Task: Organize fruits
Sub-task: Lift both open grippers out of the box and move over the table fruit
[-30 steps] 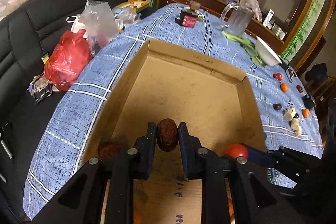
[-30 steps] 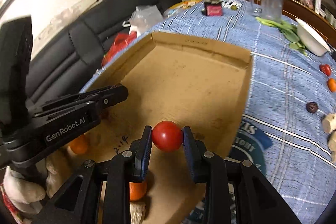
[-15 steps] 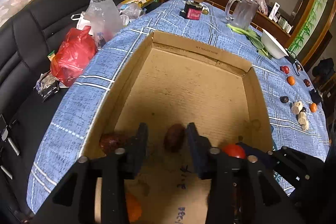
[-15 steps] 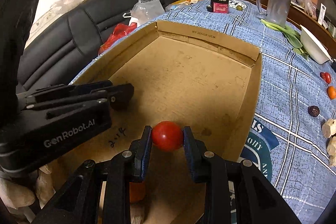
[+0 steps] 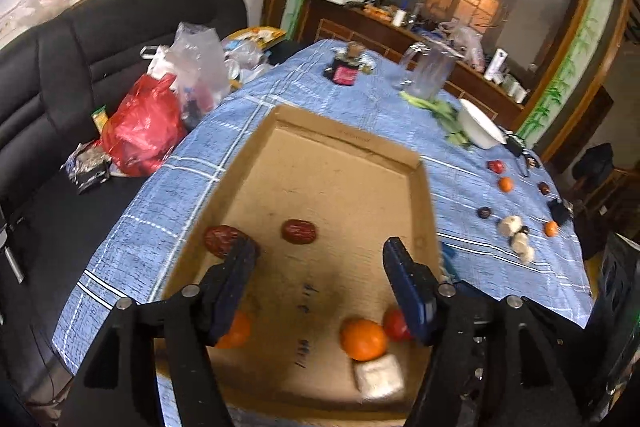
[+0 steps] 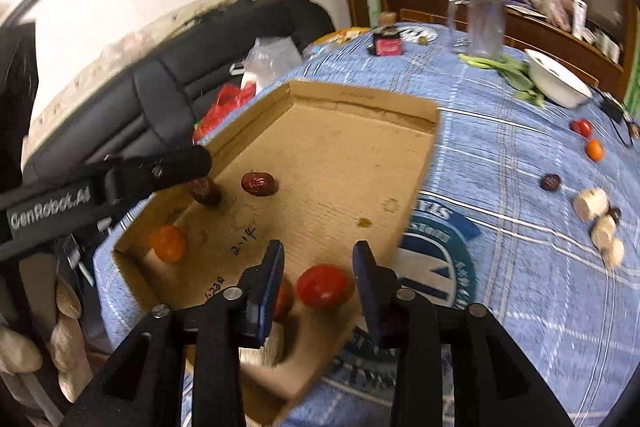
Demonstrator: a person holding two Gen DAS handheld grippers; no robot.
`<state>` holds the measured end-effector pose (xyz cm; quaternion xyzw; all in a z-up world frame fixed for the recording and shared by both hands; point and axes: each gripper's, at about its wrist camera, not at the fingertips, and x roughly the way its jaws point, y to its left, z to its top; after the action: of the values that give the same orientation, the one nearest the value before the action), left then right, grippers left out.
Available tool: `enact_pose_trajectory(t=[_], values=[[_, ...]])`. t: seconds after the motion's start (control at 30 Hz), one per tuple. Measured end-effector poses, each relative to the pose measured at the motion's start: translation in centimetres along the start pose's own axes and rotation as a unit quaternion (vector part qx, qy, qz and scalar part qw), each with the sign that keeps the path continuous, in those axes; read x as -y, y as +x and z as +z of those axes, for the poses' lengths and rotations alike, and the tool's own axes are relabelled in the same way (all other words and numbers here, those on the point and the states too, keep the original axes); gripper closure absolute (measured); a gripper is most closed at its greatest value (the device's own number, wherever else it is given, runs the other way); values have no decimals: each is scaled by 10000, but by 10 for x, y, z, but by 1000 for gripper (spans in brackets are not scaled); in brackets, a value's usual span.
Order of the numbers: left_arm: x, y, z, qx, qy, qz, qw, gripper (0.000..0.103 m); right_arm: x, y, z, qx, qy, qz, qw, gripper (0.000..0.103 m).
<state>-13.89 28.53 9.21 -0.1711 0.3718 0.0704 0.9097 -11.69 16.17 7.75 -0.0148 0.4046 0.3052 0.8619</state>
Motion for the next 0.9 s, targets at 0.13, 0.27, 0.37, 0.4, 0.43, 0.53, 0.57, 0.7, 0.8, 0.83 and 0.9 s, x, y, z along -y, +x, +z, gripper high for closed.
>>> enact_pose_trajectory(t=[0.13, 0.27, 0.37, 0.4, 0.43, 0.53, 0.57, 0.7, 0.8, 0.83, 0.9], values=[[14, -12, -2, 123, 71, -94, 9999, 36, 9, -16, -6, 145, 158, -23, 9998, 60], [19, -22, -7, 161, 109, -115, 9997, 35, 22, -33, -14, 285, 420, -3, 9987, 59], [26, -29, -11, 187, 196, -138, 9995, 35, 34, -44, -22, 351, 723, 75, 9967, 57], [29, -31, -12, 192, 242, -145, 9994, 35, 38, -49, -26, 381, 809, 80, 9960, 56], [33, -32, -14, 200, 301, -154, 9992, 35, 42, -54, -29, 420, 884, 66, 9952, 56], [51, -37, -21, 227, 570, -204, 9979, 34, 53, -69, -40, 556, 1076, -41, 9926, 56], [58, -37, -23, 229, 666, -231, 9972, 34, 60, -75, -44, 604, 1166, -102, 9913, 55], [82, -36, -33, 184, 981, -341, 9944, 34, 83, -93, -55, 713, 1482, -247, 9861, 53], [99, -34, -42, 154, 1225, -314, 9918, 34, 104, -105, -65, 789, 1788, -320, 9802, 52], [104, -34, -44, 155, 1309, -286, 9909, 34, 110, -108, -67, 812, 1860, -324, 9787, 52], [115, -33, -49, 185, 1502, -187, 9883, 34, 122, -115, -74, 864, 2028, -370, 9747, 52]])
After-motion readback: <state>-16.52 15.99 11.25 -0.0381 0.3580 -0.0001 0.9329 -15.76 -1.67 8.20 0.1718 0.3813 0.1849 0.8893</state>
